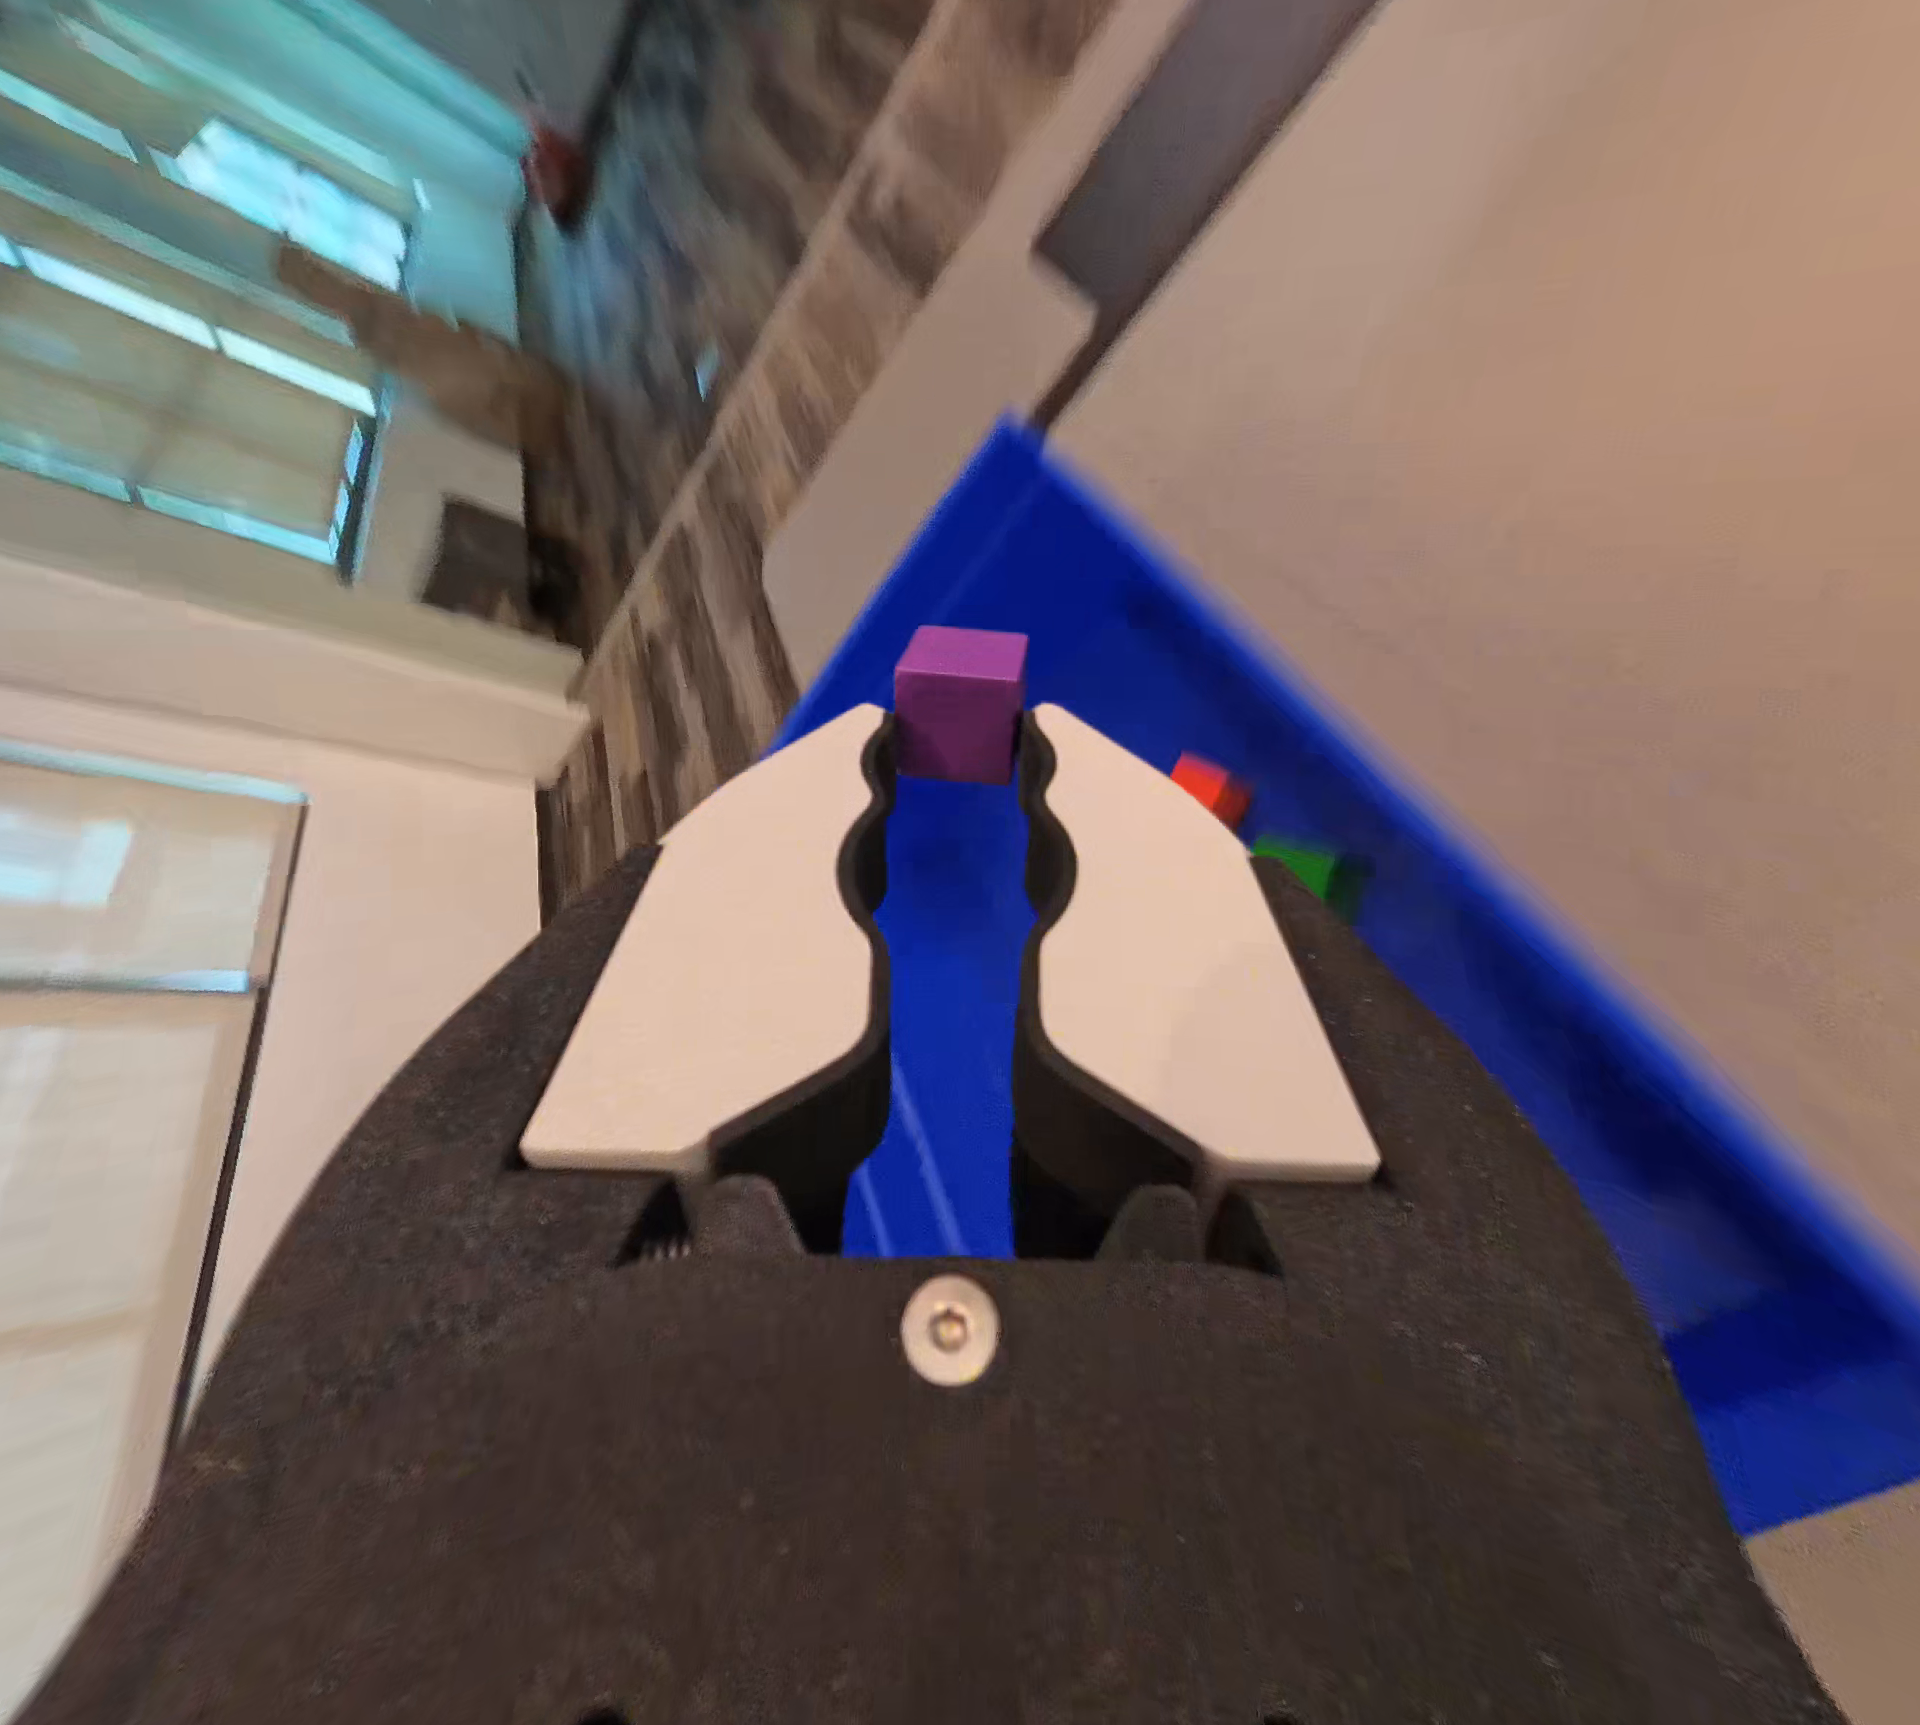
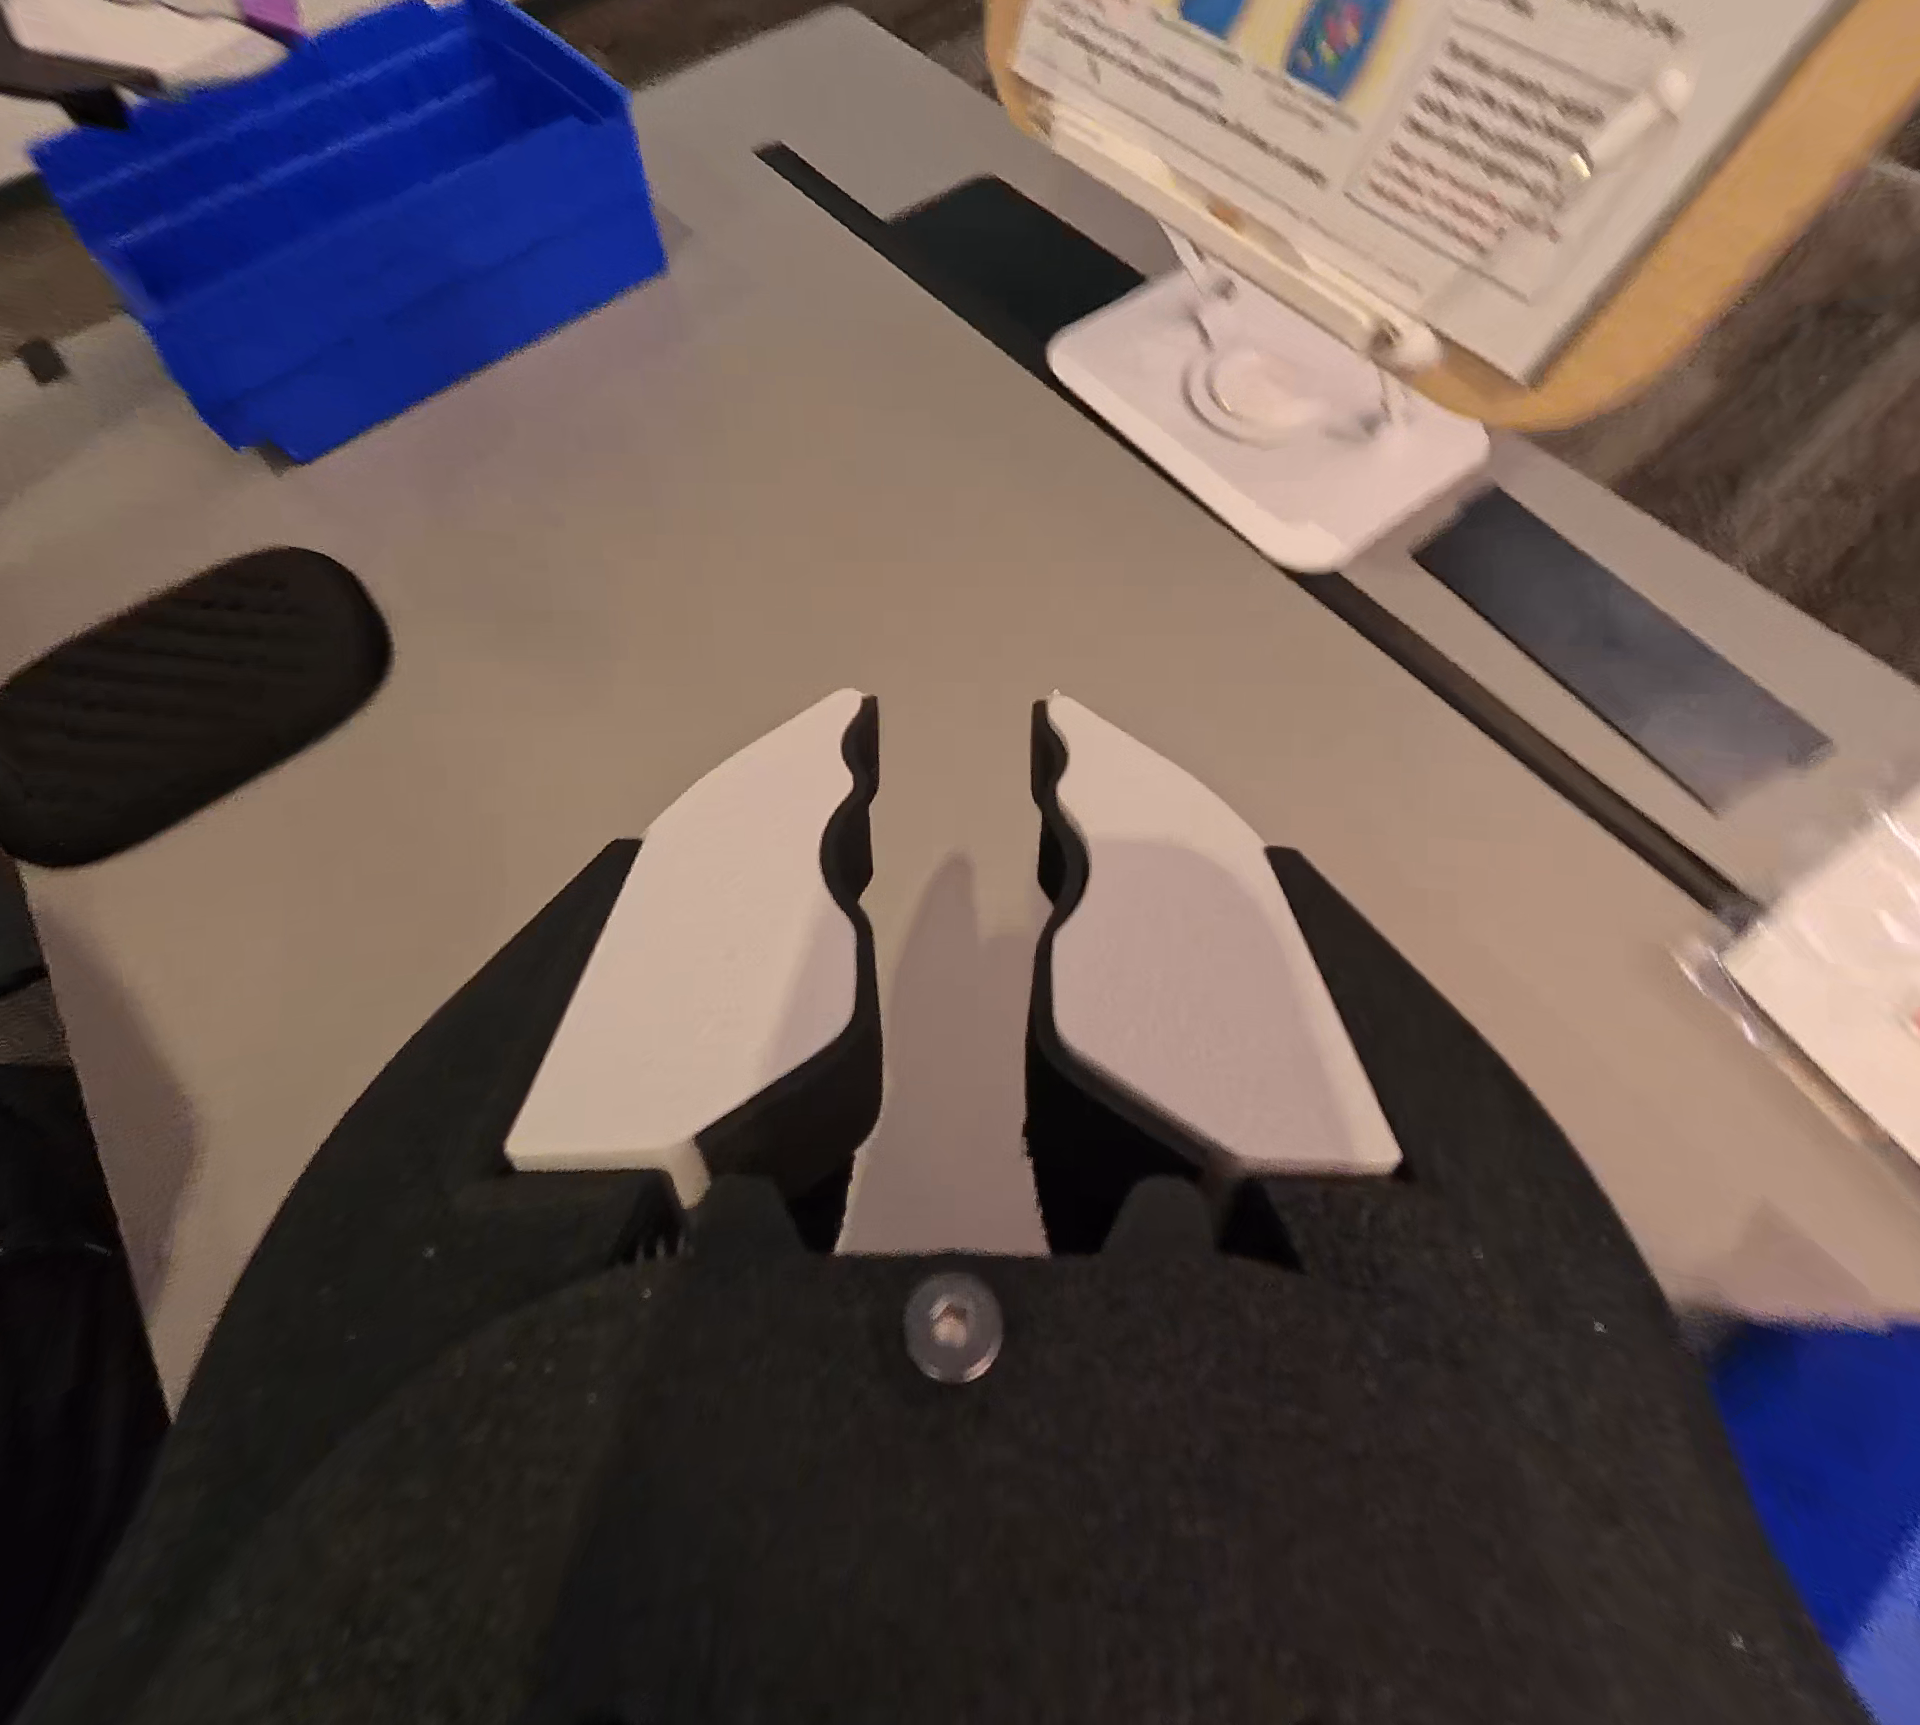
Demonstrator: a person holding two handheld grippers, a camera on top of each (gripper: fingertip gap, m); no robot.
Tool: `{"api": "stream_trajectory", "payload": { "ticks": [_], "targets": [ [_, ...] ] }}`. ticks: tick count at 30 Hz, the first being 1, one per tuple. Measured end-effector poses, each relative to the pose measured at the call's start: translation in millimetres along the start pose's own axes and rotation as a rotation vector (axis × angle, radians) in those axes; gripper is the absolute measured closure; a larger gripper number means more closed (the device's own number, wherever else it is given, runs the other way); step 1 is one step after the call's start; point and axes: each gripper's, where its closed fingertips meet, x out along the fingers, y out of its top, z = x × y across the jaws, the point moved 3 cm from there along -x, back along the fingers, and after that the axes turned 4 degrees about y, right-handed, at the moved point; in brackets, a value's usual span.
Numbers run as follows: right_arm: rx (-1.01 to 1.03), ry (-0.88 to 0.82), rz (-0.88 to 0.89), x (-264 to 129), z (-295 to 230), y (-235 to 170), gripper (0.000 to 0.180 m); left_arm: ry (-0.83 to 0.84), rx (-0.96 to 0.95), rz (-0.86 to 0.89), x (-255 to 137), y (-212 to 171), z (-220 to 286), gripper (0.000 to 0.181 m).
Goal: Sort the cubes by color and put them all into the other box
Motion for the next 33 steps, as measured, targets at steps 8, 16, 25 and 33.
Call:
{"api": "stream_trajectory", "payload": {
  "ticks": [8,16,25,33],
  "targets": [
    [-0.139,0.207,0.204,70.5,-110.8,48.0,0.144,0.006,0.017,0.501,-47.2,176.4,93.7,0.159],
    [-0.089,0.136,0.285,78.7,-125.3,54.5,0.140,-0.034,0.076,0.682,-51.3,259.2,168.1,0.159],
    [-0.018,0.142,0.177,93.4,-107.5,38.3,0.158,-0.052,0.091,0.713,-49.1,287.9,189.7,0.160],
    [-0.030,0.121,0.218,61.3,-86.5,48.4,0.158,-0.109,0.055,0.697,-55.0,298.9,194.6,0.130]
  ]
}}
